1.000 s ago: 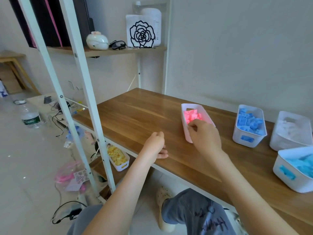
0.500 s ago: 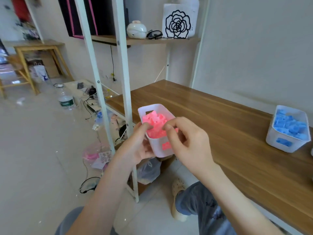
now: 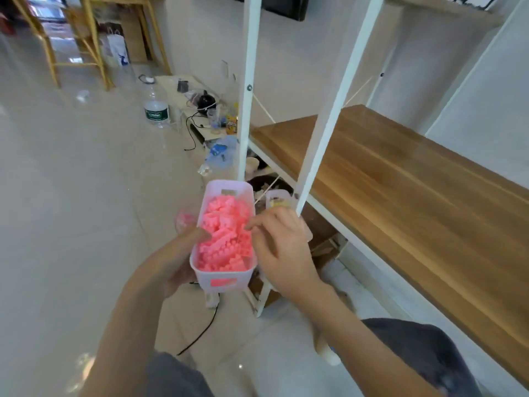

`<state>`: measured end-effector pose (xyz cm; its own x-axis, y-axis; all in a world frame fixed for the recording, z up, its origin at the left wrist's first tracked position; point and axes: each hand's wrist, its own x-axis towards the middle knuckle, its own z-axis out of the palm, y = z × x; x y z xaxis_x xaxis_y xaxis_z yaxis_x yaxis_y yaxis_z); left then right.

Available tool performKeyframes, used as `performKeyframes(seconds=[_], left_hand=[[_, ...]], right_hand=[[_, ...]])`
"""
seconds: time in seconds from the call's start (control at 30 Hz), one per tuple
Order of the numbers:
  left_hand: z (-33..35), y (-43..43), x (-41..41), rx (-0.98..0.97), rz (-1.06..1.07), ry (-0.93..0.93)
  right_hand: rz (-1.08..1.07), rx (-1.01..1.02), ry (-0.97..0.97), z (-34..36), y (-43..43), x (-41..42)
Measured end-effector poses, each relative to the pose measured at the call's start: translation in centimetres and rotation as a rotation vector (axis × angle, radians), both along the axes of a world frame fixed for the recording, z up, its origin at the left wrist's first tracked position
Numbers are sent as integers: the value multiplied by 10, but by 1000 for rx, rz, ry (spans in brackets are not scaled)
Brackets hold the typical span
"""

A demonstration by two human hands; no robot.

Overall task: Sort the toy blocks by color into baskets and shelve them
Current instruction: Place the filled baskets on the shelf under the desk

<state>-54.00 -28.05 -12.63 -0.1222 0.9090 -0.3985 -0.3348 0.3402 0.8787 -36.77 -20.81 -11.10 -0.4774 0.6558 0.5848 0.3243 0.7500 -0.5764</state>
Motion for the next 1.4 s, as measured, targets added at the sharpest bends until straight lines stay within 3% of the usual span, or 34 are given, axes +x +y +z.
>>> performKeyframes(seconds=[0.2, 0.3, 0.57, 0.67, 0.87, 1.0, 1.13, 1.4], left_hand=[[-70, 82, -21, -16, 202, 61], [-115, 118, -28, -31, 311, -13], [-167, 145, -19, -47, 452, 87], [-169, 149, -20, -50, 459, 36], [-174, 125, -17, -66, 412, -17], [-161, 92, -7, -170, 351, 161], [-156, 75, 5, -173, 275, 220], [-183, 106, -21, -78, -16, 108]], right_hand=[[-177, -210, -124, -65, 65, -95], [-254, -318, -162, -97, 93, -116], [-343, -296, -285, -152, 126, -118], [-408, -364, -277, -156, 124, -113], [-525, -528, -322, -150, 109, -110], [-537, -781, -269, -147, 88, -100], [-548, -843, -313, -148, 67, -91], [-572, -956, -279, -157, 68, -85]])
